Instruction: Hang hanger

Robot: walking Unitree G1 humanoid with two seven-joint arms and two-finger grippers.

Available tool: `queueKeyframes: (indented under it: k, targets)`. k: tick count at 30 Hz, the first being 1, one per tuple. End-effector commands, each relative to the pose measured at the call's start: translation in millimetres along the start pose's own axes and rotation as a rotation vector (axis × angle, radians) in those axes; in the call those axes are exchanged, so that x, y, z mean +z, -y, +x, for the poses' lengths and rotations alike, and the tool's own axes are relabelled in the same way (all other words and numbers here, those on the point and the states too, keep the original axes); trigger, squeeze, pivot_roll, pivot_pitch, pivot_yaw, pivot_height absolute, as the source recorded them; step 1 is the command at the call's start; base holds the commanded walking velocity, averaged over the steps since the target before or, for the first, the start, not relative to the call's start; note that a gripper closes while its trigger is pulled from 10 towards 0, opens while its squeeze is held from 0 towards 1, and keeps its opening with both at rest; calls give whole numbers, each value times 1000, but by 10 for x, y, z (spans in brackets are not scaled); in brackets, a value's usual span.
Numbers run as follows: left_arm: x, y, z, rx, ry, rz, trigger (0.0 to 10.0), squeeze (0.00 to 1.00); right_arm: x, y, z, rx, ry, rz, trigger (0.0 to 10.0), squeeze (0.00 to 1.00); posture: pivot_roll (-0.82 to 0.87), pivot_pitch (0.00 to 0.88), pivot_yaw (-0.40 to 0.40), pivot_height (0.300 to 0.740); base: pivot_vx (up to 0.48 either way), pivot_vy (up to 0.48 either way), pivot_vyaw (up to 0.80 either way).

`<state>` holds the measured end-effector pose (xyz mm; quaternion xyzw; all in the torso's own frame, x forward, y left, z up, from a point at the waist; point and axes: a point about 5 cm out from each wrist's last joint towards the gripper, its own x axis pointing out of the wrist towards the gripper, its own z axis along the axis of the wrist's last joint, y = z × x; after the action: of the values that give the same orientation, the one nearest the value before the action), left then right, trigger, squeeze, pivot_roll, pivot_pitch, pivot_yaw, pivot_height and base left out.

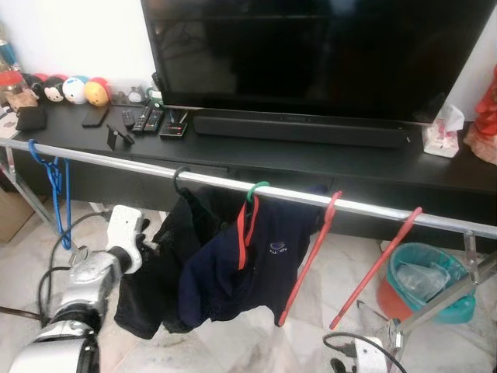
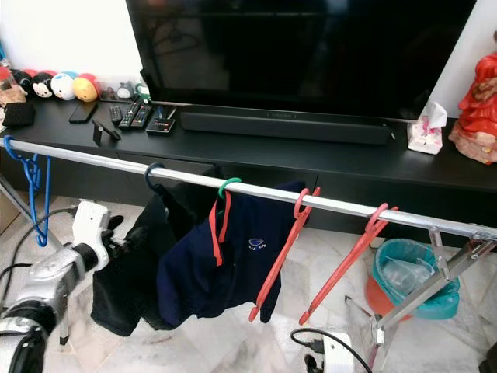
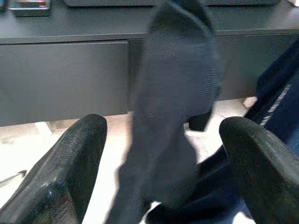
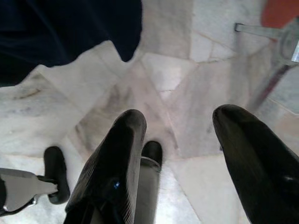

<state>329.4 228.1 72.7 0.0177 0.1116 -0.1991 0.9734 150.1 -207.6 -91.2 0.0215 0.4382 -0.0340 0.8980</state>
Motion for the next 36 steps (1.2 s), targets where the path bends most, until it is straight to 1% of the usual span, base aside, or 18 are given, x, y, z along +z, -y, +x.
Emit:
queueKeyframes:
  k: [1, 6, 9, 11, 13, 15, 16, 19, 20, 21, 22, 23, 25, 27, 28, 30, 34, 36]
  targets:
    - [79, -10, 29, 2, 21, 23, 10000, 0, -14, 30, -11, -6, 3, 11, 10000, 0, -56, 0, -9, 740, 0, 0, 0]
    - [45, 68, 87, 8, 3, 23, 10000, 0, -111, 69, -48, -14, -20, 15, 10000, 0, -56, 0, -10, 740, 0, 0, 0]
    - [-5, 81, 111, 70, -29, 32, 10000, 0, -165, 178, -86, -28, -36, 19, 10000, 0, -65, 0, -10, 740, 0, 0, 0]
    - [-26, 84, 117, 95, -43, 35, 10000, 0, -183, 208, -98, -32, -41, 21, 10000, 0, -67, 0, -10, 740, 0, 0, 0]
    - [-32, 86, 119, 101, -48, 38, 10000, 0, -186, 213, -101, -32, -42, 21, 10000, 0, -67, 0, -10, 740, 0, 0, 0]
    - [-54, 110, 134, 116, -57, 36, 10000, 0, -108, 218, -71, -34, -33, 21, 10000, 0, -71, 0, -11, 740, 0, 0, 0]
    - [-75, 131, 146, 125, -66, 26, 10000, 0, -29, 201, -38, -32, -24, 19, 10000, 0, -71, 0, -11, 740, 0, 0, 0]
    - [-95, 151, 154, 125, -73, 9, 10000, 0, 38, 166, -8, -29, -17, 16, 10000, 0, -72, 0, -12, 740, 0, 0, 0]
    - [-123, 190, 165, 104, -82, -11, 10000, 0, 114, 98, 30, -22, -9, 11, 10000, 0, -74, 0, -11, 740, 0, 0, 0]
    - [-123, 190, 165, 104, -82, -11, 10000, 0, 114, 98, 30, -22, -9, 11, 10000, 0, -74, 0, -11, 740, 0, 0, 0]
    - [-134, 214, 171, 86, -84, -21, 10000, 0, 154, 58, 49, -18, -5, 9, 10000, 0, -74, 0, -11, 740, 0, 0, 0]
    - [-146, 259, 183, 48, -82, -43, 10000, 0, 219, -13, 79, -12, 2, 7, 10000, 0, -73, 0, -12, 740, 0, 0, 0]
    - [-145, 283, 192, 25, -81, -41, 10000, 0, 279, -107, 108, -3, 9, 4, 10000, 0, -71, 0, -13, 740, 0, 0, 0]
    - [-134, 279, 194, 28, -76, -34, 10000, 0, 294, -177, 120, 5, 13, 2, 10000, 0, -71, 0, -13, 740, 0, 0, 0]
    - [-112, 262, 195, 45, -69, -10, 10000, 0, 298, -222, 125, 11, 15, 0, 10000, 0, -70, 0, -12, 740, 0, 0, 0]
    - [-96, 248, 197, 59, -64, -2, 10000, 0, 298, -236, 126, 13, 16, 0, 10000, 0, -70, 0, -12, 740, 0, 0, 0]
    - [5, 158, 207, 160, -30, 37, 10000, 0, 302, -255, 127, 14, 22, -3, 10000, 0, -70, 0, -13, 740, 0, 0, 0]
    - [12, 154, 212, 173, -29, 40, 10000, 0, 308, -251, 127, 14, 24, -3, 10000, 0, -72, 0, -11, 740, 0, 0, 0]
